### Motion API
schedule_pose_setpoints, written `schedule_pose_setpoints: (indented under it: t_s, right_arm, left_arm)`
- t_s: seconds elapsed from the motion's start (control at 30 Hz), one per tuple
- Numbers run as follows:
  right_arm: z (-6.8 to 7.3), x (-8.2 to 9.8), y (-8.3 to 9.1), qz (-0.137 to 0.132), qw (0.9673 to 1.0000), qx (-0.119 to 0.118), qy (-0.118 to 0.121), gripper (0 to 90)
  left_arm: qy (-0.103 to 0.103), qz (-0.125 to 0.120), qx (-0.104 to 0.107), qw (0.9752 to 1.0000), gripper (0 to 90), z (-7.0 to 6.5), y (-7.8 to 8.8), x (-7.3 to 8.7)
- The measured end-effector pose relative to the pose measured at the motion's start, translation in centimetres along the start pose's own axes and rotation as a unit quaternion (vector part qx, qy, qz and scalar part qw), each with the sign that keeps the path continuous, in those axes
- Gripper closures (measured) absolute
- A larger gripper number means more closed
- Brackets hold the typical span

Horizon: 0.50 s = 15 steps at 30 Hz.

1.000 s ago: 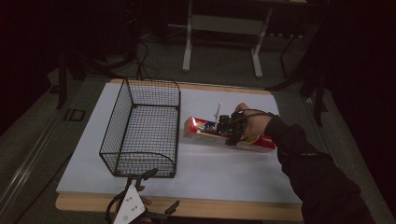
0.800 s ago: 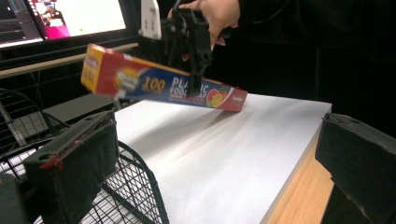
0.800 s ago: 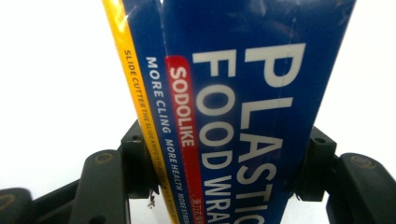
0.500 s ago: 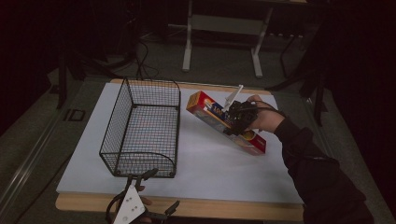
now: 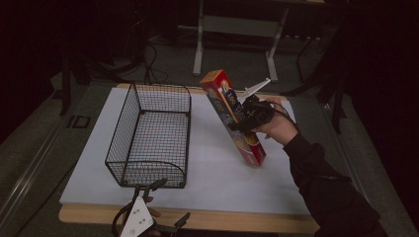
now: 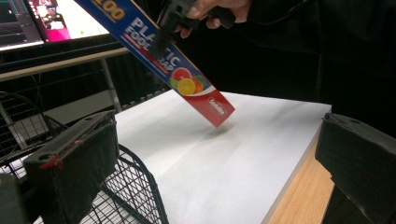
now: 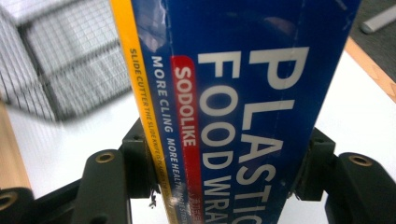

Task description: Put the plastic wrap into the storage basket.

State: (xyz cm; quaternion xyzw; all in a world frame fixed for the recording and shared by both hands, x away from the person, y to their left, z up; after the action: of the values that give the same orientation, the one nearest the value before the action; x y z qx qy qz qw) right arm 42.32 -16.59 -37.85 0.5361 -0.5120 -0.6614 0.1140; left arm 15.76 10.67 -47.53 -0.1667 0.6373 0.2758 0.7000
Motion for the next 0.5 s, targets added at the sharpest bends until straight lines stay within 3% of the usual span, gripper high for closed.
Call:
schedule_pose_setpoints:
  t_s: [0.03, 0.07, 0.13, 0.37, 0.5]
  right_arm:
    - [0.2, -0.2, 0.1, -0.005, 0.9998, 0.005, -0.018, 38.9]
    - [0.2, -0.2, 0.1, -0.005, 0.9998, 0.005, -0.018, 38.9]
    - [0.8, -0.9, 0.3, -0.025, 0.9979, 0.027, -0.054, 39.0]
    - [2.7, -2.9, 0.3, -0.035, 0.9942, 0.036, -0.095, 39.0]
    - [3.6, -4.8, 0.8, -0.042, 0.9929, 0.057, -0.096, 39.0]
  left_arm:
    - [-0.001, 0.001, 0.000, 1.0000, 0.1, 0.0, 0.0, 0.0]
    - [-0.001, 0.001, 0.000, 1.0000, 0.1, 0.0, 0.0, 0.0]
    - [-0.001, 0.001, 0.000, 1.0000, 0.1, 0.0, 0.0, 0.0]
    - [-0.003, 0.002, 0.001, 1.0000, 0.1, -0.1, 0.0, 0.0]
    - [-0.003, 0.001, 0.000, 1.0000, 0.1, -0.1, -0.1, 0.0]
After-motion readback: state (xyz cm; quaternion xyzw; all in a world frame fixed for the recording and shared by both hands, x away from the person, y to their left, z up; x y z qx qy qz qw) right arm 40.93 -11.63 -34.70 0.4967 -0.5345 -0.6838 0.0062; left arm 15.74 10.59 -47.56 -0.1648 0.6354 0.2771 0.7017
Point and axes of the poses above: each handheld gripper's, and its own axes: y roughly backward along the jaws, x roughly out of its underside, z roughly to its left, the point moved 2 cm from there along -y, roughly forward along the jaws, and after that the axes turned 5 degrees about x, right-handed, at the moved point
